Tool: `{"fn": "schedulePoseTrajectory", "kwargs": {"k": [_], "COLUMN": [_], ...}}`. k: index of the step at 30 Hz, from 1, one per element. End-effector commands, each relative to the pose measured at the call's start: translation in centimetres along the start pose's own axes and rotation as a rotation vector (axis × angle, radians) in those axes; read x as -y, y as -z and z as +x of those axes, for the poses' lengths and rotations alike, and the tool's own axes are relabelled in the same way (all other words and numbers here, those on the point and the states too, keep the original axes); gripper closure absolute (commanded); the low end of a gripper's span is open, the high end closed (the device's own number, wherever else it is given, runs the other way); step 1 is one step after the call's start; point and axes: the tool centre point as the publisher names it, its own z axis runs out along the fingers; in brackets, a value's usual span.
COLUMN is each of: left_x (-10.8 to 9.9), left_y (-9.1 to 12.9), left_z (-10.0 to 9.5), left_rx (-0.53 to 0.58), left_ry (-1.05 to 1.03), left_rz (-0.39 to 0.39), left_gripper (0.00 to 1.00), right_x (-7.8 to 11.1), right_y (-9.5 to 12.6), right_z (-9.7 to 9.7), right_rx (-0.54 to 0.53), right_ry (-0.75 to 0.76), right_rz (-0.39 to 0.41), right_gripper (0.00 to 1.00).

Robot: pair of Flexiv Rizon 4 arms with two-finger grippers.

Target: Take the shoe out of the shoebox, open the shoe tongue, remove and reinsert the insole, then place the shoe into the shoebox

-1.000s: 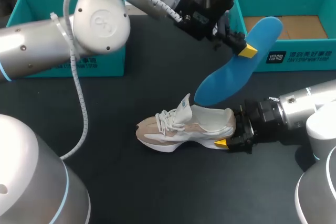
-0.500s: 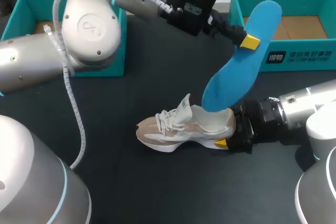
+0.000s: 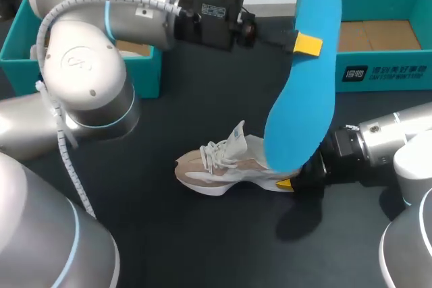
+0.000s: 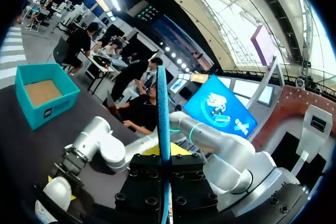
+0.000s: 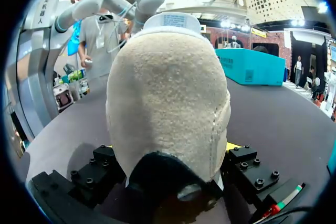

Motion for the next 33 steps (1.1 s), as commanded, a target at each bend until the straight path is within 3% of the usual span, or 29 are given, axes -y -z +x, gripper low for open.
{"fn": "schedulePoseTrajectory", "kwargs": {"k": [1,13,17,33], "left_x": [-1.2,-2.7,-3.1,-3.9], "left_y": [1.7,4.0,4.2,4.8], "left_z": [1.0,3.6,4.5,5.1], "left_rx": [-0.008,-0.063,-0.018,-0.022], "left_ry": [0.026,0.103,0.130,0.201], "left_rz": [0.087,0.125,0.132,0.141], "left_gripper": [1.00,1.00,1.00,1.00], "right_x": [0.4,0.4,0.4,0.4], "right_y": [-0.2,-0.2,-0.2,-0.2], "right_z": [0.0,0.0,0.0,0.0], "right_rx": [0.000,0.000,0.000,0.000], "right_ry": [0.000,0.000,0.000,0.000], "right_rz": [0.001,0.001,0.001,0.001], "right_gripper": [1.00,1.00,1.00,1.00]}}
